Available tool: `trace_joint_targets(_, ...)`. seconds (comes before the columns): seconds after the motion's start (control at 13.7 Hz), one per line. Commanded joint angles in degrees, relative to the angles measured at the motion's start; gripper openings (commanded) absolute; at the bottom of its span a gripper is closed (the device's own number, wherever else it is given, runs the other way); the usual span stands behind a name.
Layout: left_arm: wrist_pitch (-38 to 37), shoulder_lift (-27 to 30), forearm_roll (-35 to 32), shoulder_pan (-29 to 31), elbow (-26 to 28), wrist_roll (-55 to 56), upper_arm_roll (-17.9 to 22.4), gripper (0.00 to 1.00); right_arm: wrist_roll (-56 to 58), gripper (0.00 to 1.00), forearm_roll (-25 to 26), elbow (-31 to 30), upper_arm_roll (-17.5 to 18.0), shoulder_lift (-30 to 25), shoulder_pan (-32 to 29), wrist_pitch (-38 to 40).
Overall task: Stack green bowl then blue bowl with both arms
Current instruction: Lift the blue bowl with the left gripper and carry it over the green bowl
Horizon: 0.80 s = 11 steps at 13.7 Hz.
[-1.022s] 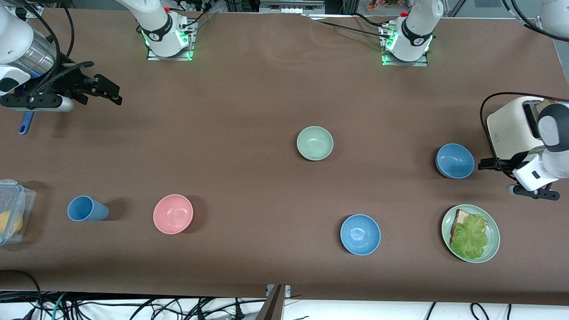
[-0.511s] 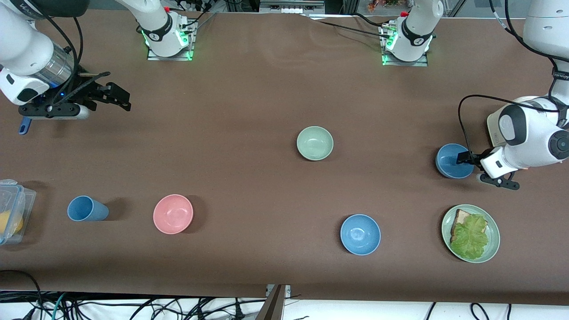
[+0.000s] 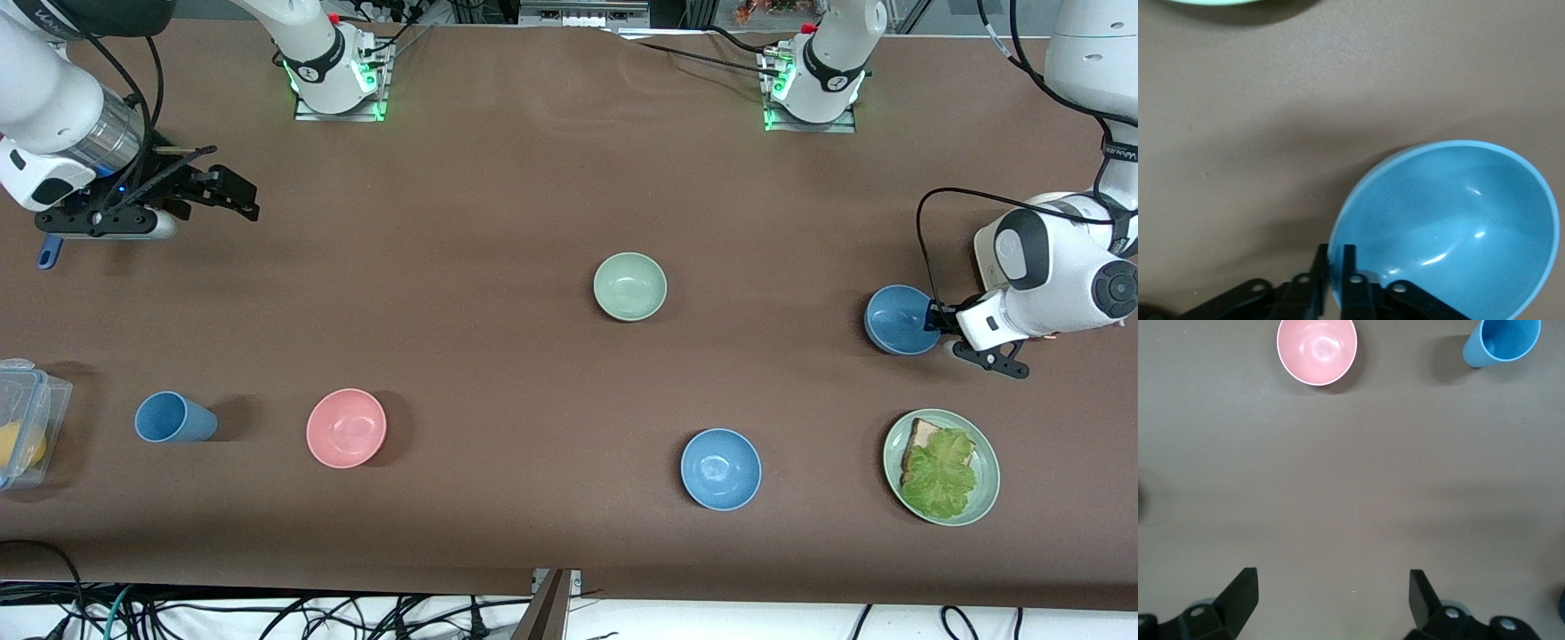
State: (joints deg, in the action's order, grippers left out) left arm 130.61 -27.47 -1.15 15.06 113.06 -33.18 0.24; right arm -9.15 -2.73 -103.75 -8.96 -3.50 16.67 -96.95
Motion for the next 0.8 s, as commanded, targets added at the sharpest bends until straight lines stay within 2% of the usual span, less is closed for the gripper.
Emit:
trace_joint_targets(0.0, -1.05, 1.02, -0.79, 0.50, -1.34, -1.36, -0.16, 0.00, 0.37, 1.00, 0.44, -0.23, -0.01, -0.20, -0.15, 0.10)
trace_joint_targets(0.22, -12.61, 2.51, -0.52, -0.37, -8.09, -1.36, -1.73, 0.00, 0.45, 1.00, 0.35, -0.14, 0.08, -0.37, -0.06, 0.45)
trace_joint_targets(0.44, -26.34, 2.51, -0.70, -0.64, -17.76, -0.57, -10.40, 0.00, 0.45, 1.00, 0.44, -0.14, 0.25, -0.72, -0.06, 0.54)
trace_joint_targets(0.58, -28.91, 2.51, -0.62, -2.65, -21.03, 2.48, -15.96, 0.00, 0.37, 1.00, 0.44, -0.14, 0.34, -0.63, -0.06, 0.45)
trace_joint_targets(0.73, -29.10, 2.43, -0.17, -7.21, -21.21, 10.73, -18.34, 0.00, 0.37, 1.00, 0.44, -0.05, 0.34, -0.90, -0.06, 0.45)
